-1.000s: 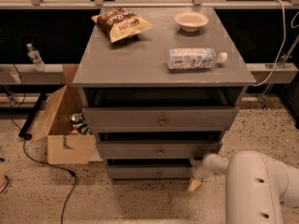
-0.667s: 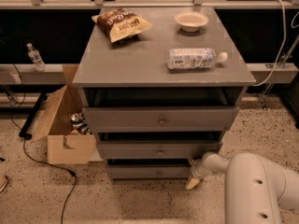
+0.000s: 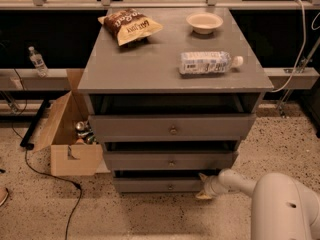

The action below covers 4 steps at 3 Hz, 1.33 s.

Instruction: Open bottom drawer

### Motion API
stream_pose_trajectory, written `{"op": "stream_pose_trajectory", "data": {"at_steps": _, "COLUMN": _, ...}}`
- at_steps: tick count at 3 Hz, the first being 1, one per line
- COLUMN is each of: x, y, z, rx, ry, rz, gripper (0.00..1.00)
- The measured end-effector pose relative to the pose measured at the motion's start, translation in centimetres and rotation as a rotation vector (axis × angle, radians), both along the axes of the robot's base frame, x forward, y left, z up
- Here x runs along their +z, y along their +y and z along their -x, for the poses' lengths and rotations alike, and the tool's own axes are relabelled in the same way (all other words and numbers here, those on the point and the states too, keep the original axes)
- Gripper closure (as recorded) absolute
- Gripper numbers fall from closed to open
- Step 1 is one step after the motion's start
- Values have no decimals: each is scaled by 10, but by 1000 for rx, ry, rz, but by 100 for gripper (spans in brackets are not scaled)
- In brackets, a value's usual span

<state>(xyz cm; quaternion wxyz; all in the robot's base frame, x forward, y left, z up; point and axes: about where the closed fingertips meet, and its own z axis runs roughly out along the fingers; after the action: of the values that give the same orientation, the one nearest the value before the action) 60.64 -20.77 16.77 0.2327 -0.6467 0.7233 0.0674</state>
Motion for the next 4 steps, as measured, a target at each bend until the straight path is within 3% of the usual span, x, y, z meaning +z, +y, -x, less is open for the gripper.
{"op": "stream_pose_trajectory", "data": {"at_steps": 1, "x": 11, "y": -1, "z": 9, "rx": 9, "ry": -36, "rz": -16, "gripper": 70}}
{"op": "stream_pose_trajectory", "data": {"at_steps": 2, "x": 20, "y": -1, "z": 9, "rx": 9, "ry": -36, "rz": -16, "gripper": 93}}
{"op": "stream_pose_trajectory", "data": {"at_steps": 3, "x": 23, "y": -1, "z": 9, "rx": 9, "ry": -36, "rz": -16, "gripper": 100}}
{"op": "stream_pose_trajectory", "data": {"at_steps": 4, "x": 23, "y": -1, "z": 9, "rx": 9, "ry": -36, "rz": -16, "gripper": 73}}
